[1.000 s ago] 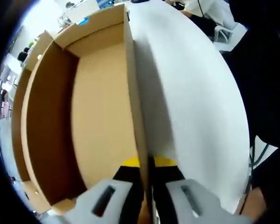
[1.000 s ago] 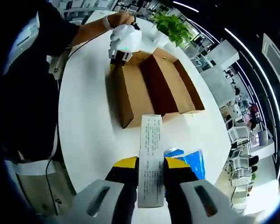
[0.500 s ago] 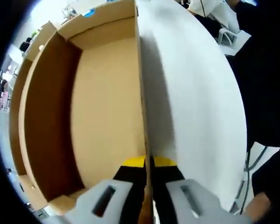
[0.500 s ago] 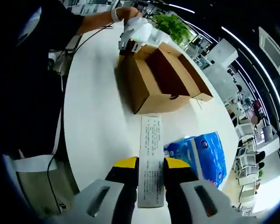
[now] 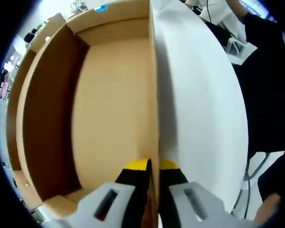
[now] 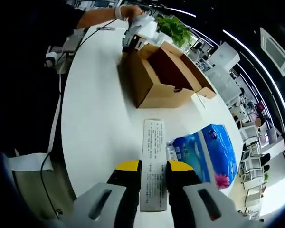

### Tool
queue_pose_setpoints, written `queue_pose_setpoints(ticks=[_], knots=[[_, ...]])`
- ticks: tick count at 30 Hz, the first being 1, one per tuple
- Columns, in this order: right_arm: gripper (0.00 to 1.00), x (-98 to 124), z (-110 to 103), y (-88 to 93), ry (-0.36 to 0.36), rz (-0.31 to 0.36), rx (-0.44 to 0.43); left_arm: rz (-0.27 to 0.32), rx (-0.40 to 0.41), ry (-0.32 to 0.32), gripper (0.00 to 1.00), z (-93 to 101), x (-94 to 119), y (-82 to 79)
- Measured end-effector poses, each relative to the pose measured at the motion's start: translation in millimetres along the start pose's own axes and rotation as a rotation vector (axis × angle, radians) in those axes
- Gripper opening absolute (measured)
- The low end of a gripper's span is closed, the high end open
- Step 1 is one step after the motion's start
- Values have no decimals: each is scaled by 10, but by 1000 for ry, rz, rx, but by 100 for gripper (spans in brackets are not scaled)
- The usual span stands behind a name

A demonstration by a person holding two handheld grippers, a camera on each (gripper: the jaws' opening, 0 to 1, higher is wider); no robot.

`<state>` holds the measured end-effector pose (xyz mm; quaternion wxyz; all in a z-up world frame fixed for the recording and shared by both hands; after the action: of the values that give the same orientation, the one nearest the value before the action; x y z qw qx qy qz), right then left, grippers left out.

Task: Operate the shoe box by opening the lid, removing the specified soft item, and placing it in the target area until the item is outside and the box remains undamaged.

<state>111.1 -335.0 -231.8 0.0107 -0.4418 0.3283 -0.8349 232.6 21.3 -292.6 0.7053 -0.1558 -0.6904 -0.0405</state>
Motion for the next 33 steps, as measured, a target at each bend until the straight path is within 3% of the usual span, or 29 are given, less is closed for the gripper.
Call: queue_pose_setpoints(ticks=[9, 18, 33], knots=[[20, -156, -56, 30, -47, 48, -3, -2, 23, 1, 2, 29, 0, -6], [20, -263, -41, 67, -27, 12, 32, 5, 25, -4, 2, 43, 2, -14], [20, -282, -92, 44, -37, 22, 27, 2, 22, -5, 2, 22, -8, 8]])
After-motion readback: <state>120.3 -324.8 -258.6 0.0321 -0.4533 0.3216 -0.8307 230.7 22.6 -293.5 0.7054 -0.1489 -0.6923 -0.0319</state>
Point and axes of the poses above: the point that each gripper's makers call its tool centre point, and the gripper's own axes: x roughly backward along the fingers, z roughly to its right, y roughly out of its underside, the point moved 5 cm from there along x, roughly backward along the fingers, and after that the axes turned 9 degrees about -x, right-handed, at the moved point
